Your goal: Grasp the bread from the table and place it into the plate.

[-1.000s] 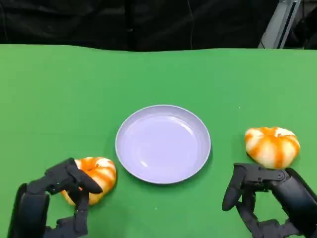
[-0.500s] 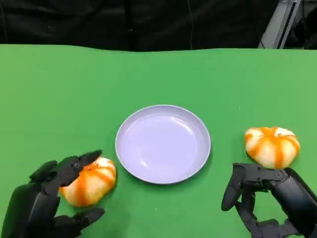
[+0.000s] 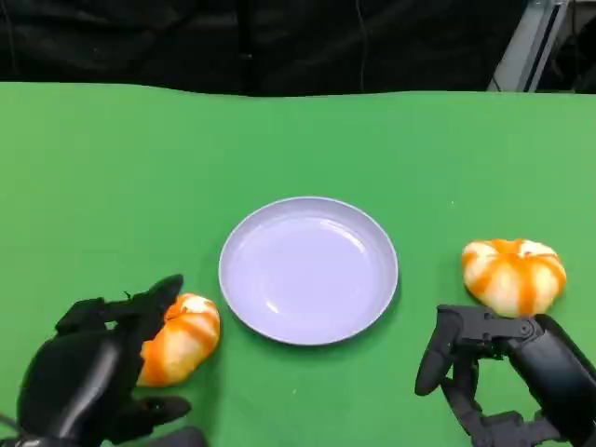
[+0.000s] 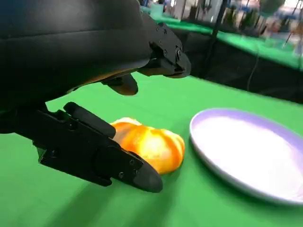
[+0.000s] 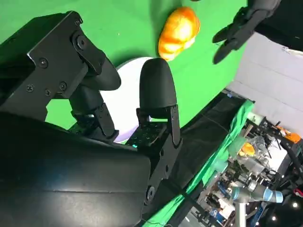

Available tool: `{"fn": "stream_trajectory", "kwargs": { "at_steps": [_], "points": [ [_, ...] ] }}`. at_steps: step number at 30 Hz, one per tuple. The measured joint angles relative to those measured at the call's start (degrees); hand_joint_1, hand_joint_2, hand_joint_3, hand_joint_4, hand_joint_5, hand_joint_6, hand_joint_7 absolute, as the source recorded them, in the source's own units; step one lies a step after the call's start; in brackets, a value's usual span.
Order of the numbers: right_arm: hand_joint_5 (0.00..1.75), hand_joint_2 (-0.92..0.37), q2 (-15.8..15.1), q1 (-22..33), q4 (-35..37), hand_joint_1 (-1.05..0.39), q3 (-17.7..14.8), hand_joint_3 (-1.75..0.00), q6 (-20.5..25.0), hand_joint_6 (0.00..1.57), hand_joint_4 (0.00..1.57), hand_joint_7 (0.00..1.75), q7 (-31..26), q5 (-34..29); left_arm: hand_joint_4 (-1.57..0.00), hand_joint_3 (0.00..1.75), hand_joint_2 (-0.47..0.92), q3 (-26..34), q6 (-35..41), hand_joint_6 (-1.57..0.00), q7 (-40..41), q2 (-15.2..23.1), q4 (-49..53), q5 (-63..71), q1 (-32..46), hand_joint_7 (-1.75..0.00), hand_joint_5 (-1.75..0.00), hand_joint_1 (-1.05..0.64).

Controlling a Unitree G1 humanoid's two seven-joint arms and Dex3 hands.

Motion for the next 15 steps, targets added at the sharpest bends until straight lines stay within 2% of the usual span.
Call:
{"fn": "stream_trajectory", "kwargs": {
  "at_steps": [2, 6, 10, 12, 13, 14, 15],
  "points": [
    [1.67, -0.32, 0.0, 0.0, -0.1, 0.1, 0.1, -1.41, 0.2, 0.8, 0.88, 1.34, 0.0, 0.0, -0.41, 0.02, 0.92, -1.3, 2.4, -0.49, -0.2, 0.5, 0.8, 1.6, -1.8, -0.04, -0.57, -0.49],
    [1.66, -0.31, 0.0, 0.2, -0.4, 0.1, 0.1, -1.41, 0.6, 0.79, 0.88, 1.33, 0.0, 0.1, -0.57, 0.07, 0.92, -4.9, 6.4, -0.6, -0.8, 1.5, 6.0, 4.3, -5.6, -0.03, -0.38, -0.41],
    [1.66, -0.34, 0.0, 0.4, -0.5, 0.1, 0.0, -1.36, 0.7, 0.79, 0.88, 1.32, 0.1, 0.5, -0.66, 0.12, 0.92, -7.8, 9.0, -0.68, -0.4, 1.6, 11.6, 5.1, -8.9, -0.05, -0.36, -0.35],
    [1.66, -0.34, -0.1, 0.4, -0.6, 0.1, 0.0, -1.35, 0.7, 0.79, 0.88, 1.32, 0.1, 0.5, -0.68, 0.12, 0.92, -8.2, 9.7, -0.94, 0.2, 1.6, 13.5, 4.3, -10.5, -0.09, -0.77, -0.17],
    [1.66, -0.34, -0.1, 0.4, -0.6, 0.1, 0.0, -1.35, 0.7, 0.79, 0.88, 1.32, 0.2, 0.5, -0.67, 0.12, 0.92, -7.9, 9.3, -0.99, 0.9, 1.5, 14.6, 2.3, -11.2, -0.1, -0.84, -0.14],
    [1.66, -0.34, -0.1, 0.4, -0.6, 0.1, 0.0, -1.35, 0.7, 0.79, 0.88, 1.32, 0.2, 0.5, -0.7, 0.17, 0.92, -7.5, 8.8, -1.07, 1.7, 1.4, 15.7, 0.2, -11.8, -0.12, -0.65, -0.09],
    [1.66, -0.34, -0.1, 0.4, -0.6, 0.1, 0.0, -1.35, 0.7, 0.79, 0.88, 1.32, 0.2, 0.5, -0.82, 0.25, 0.9, -6.9, 8.0, -1.15, 2.5, 1.3, 16.8, -2.0, -12.3, -0.2, -0.46, -0.06]
  ]
}}
